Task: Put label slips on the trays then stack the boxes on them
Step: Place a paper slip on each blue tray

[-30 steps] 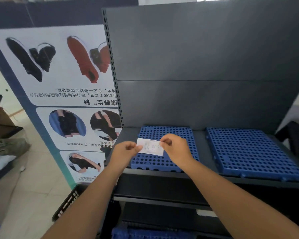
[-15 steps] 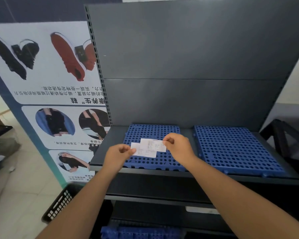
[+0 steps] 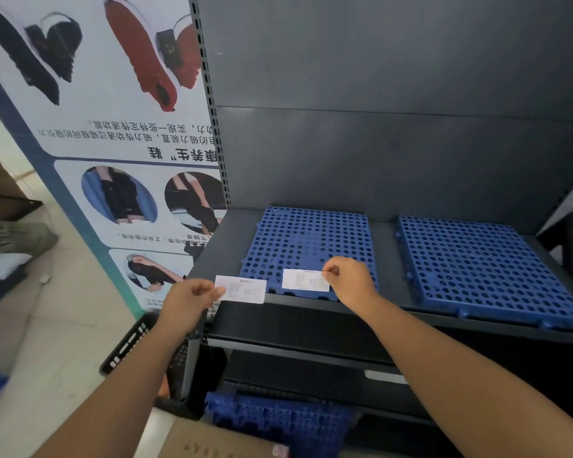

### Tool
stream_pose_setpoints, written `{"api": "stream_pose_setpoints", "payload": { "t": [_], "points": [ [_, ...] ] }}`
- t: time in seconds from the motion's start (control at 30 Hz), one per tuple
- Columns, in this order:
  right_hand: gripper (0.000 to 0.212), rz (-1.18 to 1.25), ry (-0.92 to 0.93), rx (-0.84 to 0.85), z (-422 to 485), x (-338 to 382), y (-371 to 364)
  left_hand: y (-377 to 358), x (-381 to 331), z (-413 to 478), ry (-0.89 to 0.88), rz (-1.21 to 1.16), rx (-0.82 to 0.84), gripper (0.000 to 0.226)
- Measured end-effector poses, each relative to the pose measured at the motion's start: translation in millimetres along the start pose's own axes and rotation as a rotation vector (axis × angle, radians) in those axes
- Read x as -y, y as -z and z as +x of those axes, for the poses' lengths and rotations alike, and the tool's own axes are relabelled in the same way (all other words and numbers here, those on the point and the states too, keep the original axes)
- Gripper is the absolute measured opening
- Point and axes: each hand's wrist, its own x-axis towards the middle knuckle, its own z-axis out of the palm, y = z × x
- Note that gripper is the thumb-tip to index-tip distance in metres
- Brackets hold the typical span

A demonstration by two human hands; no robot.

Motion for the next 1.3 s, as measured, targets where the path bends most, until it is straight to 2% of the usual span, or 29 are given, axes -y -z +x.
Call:
{"api": "stream_pose_setpoints", "payload": {
  "t": [0.3,0.47,0.6,0.73,0.9,1.07,1.3],
  "points": [
    [0.010,-0.071,-0.035,-0.030,2.7,-6.2,-12.8,-1.4,1.6,-11.2,-0.038,0.004,0.033,0.015],
    [0.021,0.006,-0.041,-0.037,3.8,-8.8,-11.3,-2.7,-3.1,-14.8,-0.022,-0.034,0.029,0.014],
    [0.020,0.084,-0.031,-0.078,1.5,-6.8,0.9,-6.3,-17.7,-16.1,-0.003,-0.079,0.018,0.015],
    [0.013,0.237,-0.007,-0.042,-7.7,4.2,22.3,-19.3,-52.6,-16.2,-0.059,-0.106,0.028,0.016],
    [0.015,0.374,0.101,0.016,-26.7,15.3,60.0,-51.6,-104.4,-22.2,-0.146,-0.219,0.078,0.016],
    [0.015,0.403,0.109,-0.074,-45.7,7.8,99.0,-87.6,-149.8,-30.8,-0.217,-0.263,0.163,0.021],
    [0.021,0.437,0.016,-0.250,-71.5,-20.3,147.8,-134.4,-193.9,-52.5,-0.262,-0.271,0.243,0.022]
  ]
}}
